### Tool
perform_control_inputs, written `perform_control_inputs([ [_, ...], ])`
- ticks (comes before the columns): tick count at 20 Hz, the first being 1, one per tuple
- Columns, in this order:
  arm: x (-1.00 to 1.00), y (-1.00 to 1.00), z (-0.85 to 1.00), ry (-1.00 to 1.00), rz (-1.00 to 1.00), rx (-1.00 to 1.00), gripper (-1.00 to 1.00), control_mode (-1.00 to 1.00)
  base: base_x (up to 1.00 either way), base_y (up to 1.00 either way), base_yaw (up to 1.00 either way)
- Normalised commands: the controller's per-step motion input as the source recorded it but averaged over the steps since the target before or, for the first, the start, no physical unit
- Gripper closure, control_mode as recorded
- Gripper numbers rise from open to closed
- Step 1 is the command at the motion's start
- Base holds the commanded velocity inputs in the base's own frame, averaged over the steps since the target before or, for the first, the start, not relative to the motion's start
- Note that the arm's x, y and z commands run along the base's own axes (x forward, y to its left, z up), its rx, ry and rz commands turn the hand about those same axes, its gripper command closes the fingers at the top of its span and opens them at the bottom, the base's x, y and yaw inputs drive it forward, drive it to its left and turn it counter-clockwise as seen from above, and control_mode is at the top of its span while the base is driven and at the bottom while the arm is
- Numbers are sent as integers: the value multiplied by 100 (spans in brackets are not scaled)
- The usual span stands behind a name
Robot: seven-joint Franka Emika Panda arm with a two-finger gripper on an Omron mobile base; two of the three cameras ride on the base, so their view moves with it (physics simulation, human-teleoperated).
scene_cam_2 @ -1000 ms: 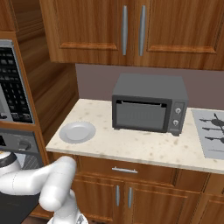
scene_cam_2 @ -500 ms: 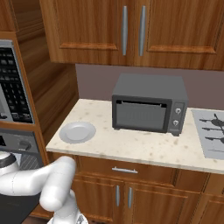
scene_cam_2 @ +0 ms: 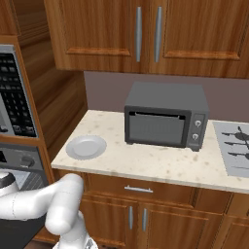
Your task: Take the baked cake out of the oven and place it on the plate for cooling. Then close the oven door.
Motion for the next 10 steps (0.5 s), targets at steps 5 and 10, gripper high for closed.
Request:
perform_control_inputs([
  [5, -53, 33, -77, 10, 2, -34, -100, -100, 0, 0, 0],
  [10, -54, 34, -76, 9, 2, -33, -100, -100, 0, 0, 0],
])
